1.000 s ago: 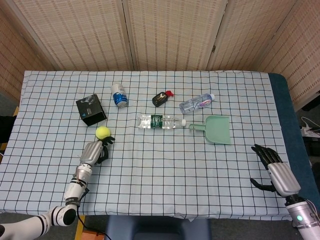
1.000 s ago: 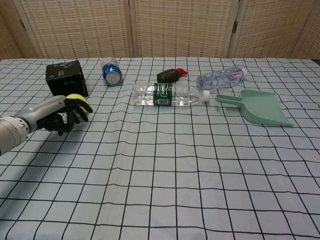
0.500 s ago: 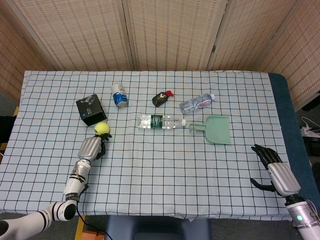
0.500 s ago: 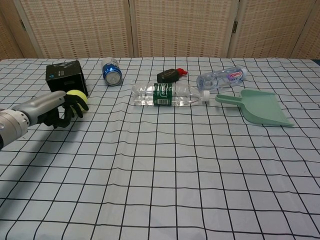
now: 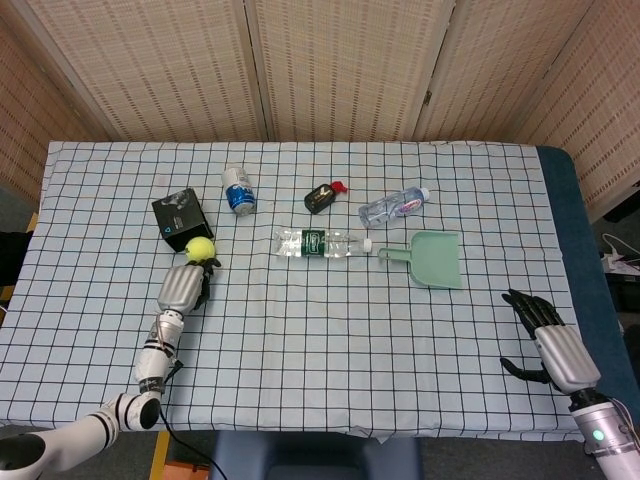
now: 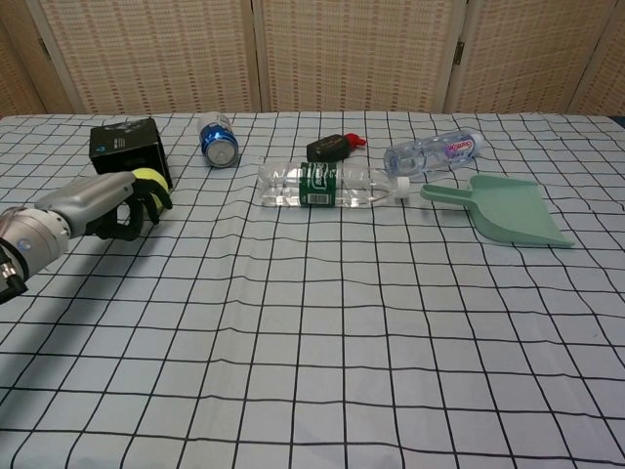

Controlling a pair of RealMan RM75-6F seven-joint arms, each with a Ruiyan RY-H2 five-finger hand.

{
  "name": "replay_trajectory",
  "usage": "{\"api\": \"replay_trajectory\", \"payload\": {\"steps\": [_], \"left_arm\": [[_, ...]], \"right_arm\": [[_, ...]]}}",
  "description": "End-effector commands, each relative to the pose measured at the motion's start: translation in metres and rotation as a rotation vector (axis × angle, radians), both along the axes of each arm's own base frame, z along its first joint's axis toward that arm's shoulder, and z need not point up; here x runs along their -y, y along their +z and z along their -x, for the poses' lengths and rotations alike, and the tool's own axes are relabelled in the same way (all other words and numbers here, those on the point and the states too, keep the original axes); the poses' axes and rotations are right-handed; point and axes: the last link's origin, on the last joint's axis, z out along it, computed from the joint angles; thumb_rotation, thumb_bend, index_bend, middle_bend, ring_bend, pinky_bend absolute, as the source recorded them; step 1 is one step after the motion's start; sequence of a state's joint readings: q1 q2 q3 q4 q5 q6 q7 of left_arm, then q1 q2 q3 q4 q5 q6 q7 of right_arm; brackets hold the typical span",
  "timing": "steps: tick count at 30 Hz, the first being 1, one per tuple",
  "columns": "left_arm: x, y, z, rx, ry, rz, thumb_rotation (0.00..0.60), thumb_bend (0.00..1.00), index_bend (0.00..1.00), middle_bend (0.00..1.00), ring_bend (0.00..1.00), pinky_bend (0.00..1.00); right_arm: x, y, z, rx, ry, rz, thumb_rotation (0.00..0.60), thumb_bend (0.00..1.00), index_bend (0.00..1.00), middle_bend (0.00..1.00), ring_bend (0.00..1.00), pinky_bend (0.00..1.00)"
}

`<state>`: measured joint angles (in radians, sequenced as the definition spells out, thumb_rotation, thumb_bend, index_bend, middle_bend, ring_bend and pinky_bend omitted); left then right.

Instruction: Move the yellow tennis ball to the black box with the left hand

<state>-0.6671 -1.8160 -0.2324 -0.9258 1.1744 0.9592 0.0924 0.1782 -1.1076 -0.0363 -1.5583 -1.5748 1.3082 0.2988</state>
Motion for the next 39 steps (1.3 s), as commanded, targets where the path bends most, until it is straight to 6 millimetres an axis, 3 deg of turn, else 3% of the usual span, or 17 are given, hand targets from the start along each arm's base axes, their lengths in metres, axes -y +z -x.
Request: {"api": "replay_trajectory", "payload": {"steps": [1, 9, 16, 25, 39], "left_arm": [[-0.004, -0.003, -0.005, -0.006, -0.013, 0.005, 0.6, 0.87, 0.31, 0.37, 0.35, 0.55], [-0.012, -0.009, -0.003, -0.059, -0.003, 0.002, 0.6, 0.86, 0.32, 0.39, 0.36, 0.53], [-0.021, -0.009, -0.002, -0.08, 0.016, -0.023, 0.6, 0.79, 0.32, 0.38, 0.36, 0.51], [-0.031, -0.008, -0.007, -0.068, 0.01, -0.022, 0.6, 0.69, 0.22, 0.24, 0.2, 0.39], [-0.046, -0.004, -0.014, -0.026, 0.038, -0.028, 0.6, 0.62, 0.2, 0.22, 0.18, 0.29]], "right_arm": [[0.0, 0.0, 0.0, 0.001, -0.001, 0.001, 0.6, 0.16, 0.0, 0.0, 0.0, 0.0], [0.001, 0.001, 0.0, 0.003, -0.002, 0.001, 0.6, 0.16, 0.0, 0.0, 0.0, 0.0], [0.002, 0.001, 0.002, 0.003, -0.01, 0.001, 0.6, 0.16, 0.0, 0.0, 0.0, 0.0], [0.004, 0.001, 0.003, 0.002, -0.019, 0.001, 0.6, 0.16, 0.0, 0.0, 0.0, 0.0], [0.006, 0.002, 0.005, 0.006, -0.028, 0.005, 0.6, 0.16, 0.0, 0.0, 0.0, 0.0]]}}
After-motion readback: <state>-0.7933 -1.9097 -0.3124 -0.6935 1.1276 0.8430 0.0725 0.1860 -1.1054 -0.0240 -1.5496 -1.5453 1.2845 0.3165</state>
